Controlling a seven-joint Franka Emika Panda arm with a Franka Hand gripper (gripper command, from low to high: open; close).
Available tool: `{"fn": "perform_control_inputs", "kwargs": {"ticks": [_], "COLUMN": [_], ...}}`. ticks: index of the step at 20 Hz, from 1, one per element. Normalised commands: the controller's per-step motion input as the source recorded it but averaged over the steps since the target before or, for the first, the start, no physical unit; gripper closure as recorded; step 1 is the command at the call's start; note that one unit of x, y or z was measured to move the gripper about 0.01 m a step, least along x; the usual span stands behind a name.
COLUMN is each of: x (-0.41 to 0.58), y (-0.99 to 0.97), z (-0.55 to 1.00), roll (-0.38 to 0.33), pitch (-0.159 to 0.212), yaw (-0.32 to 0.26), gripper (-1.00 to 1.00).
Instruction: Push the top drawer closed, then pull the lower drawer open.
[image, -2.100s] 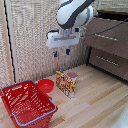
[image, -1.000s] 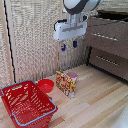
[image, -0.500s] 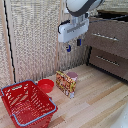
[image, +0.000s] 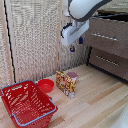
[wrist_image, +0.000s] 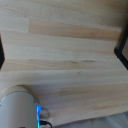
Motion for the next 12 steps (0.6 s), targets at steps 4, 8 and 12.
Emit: {"fn": "perform_control_inputs", "kwargs": {"ticks": [4,8,12], "x": [0.0,0.0,0.0], "y": [-0.12,-0.12,-0.13], "z": [0.0,0.0,-0.05], "roll": [-0.314,-0.319,-0.34], "pitch": [-0.161,-0.159,-0.144], "yaw": [0.188,0.183,0.176], "gripper": [-1.0,-1.0,-1.0]}}
